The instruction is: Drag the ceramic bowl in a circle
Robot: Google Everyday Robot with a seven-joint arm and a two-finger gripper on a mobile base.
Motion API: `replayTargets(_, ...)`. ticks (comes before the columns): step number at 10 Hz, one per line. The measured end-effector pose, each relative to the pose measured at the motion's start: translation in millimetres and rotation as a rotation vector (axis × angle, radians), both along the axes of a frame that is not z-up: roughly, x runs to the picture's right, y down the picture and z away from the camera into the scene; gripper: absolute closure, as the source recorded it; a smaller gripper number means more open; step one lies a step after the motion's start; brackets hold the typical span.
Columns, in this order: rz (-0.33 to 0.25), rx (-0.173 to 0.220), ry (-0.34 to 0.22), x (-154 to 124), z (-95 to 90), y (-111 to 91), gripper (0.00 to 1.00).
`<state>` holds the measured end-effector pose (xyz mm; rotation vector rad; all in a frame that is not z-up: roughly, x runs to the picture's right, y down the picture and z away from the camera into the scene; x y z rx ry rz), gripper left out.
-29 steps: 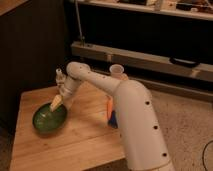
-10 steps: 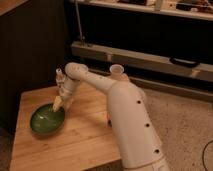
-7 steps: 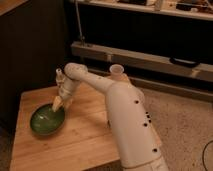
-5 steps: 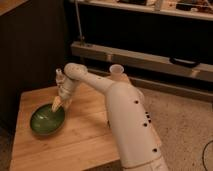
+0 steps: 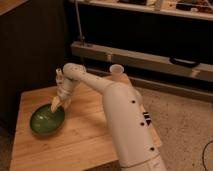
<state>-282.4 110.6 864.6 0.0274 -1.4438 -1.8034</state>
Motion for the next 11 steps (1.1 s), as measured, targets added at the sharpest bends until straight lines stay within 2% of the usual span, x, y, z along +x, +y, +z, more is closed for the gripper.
replayTargets(11,-0.012,-0.023,0.008,0.3,10.0,7.5,0.43)
